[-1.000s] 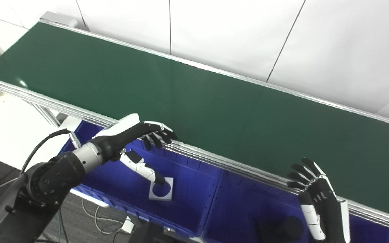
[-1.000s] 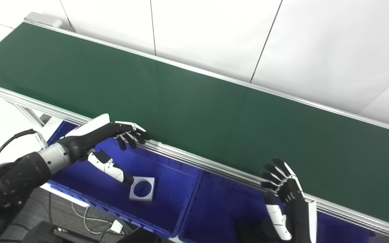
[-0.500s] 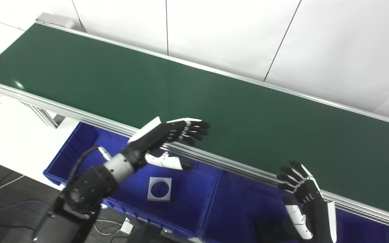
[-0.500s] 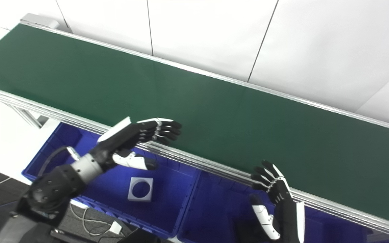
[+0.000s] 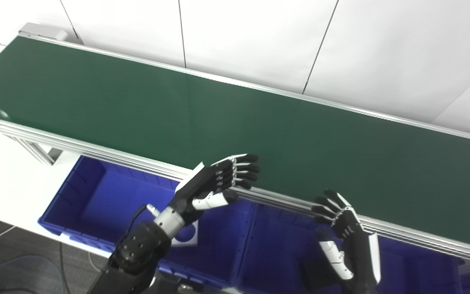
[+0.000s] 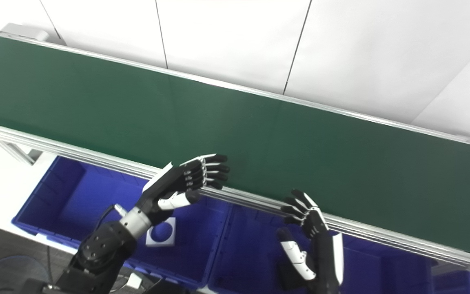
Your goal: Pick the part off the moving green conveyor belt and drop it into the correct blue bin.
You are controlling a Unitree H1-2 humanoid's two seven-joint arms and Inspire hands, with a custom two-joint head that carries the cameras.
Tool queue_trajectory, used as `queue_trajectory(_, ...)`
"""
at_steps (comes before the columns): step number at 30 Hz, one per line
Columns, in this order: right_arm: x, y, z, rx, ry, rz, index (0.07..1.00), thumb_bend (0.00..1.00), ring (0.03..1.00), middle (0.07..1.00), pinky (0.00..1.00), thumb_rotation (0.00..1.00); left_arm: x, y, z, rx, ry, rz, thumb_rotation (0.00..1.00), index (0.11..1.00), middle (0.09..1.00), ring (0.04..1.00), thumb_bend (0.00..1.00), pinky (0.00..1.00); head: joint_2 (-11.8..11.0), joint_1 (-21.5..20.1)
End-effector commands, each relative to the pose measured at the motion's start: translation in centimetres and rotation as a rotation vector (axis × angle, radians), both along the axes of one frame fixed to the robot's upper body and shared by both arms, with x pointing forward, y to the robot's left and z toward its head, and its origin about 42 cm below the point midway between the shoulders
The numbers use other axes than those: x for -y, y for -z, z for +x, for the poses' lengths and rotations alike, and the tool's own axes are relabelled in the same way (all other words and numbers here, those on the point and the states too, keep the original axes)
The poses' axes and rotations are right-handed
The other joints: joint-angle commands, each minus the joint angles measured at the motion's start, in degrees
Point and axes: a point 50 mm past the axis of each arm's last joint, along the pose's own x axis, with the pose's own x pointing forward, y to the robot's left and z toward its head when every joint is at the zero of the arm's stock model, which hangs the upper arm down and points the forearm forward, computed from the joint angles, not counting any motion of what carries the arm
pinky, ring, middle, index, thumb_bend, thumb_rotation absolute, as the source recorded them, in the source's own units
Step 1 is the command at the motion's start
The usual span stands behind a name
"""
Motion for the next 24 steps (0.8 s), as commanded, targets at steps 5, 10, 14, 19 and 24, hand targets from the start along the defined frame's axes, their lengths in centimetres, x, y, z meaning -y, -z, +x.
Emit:
queue_trajectory(5,-1.7,-1.0,0.2,0.079,-0.008,0.025,0.814,0.63,0.707,0.772,0.61,0.63,-0.8,0.4,0.1,0.048,-0.006,-0.04,0.66,0.834,0.8,0.751,0.88,0.69,-0.2,-6.8)
queue_trajectory(10,-2.8,-0.9,0.0,0.069,-0.012,0.022,0.815,0.63,0.723,0.78,0.63,0.63,-2.4,0.9,-0.1,0.04,-0.012,-0.048,0.64,0.837,0.806,0.762,0.88,0.71,0.3,-12.0)
queue_trajectory(14,-3.8,-0.8,0.0,0.066,-0.018,0.012,0.825,0.63,0.74,0.792,0.65,0.64,-3.8,1.3,-0.2,0.039,-0.018,-0.063,0.63,0.828,0.802,0.76,0.88,0.71,1.5,-16.5)
queue_trajectory(19,-4.9,-0.5,0.1,0.057,-0.013,0.001,0.845,0.64,0.763,0.806,0.67,0.71,-4.9,1.6,-0.2,0.041,-0.026,-0.056,0.61,0.82,0.793,0.751,0.88,0.7,3.7,-22.2)
queue_trajectory(24,-5.6,-0.4,0.5,0.053,-0.014,-0.01,0.858,0.65,0.775,0.816,0.69,0.78,-6.0,1.8,-0.2,0.029,-0.033,-0.064,0.57,0.815,0.784,0.747,0.88,0.7,4.9,-25.6)
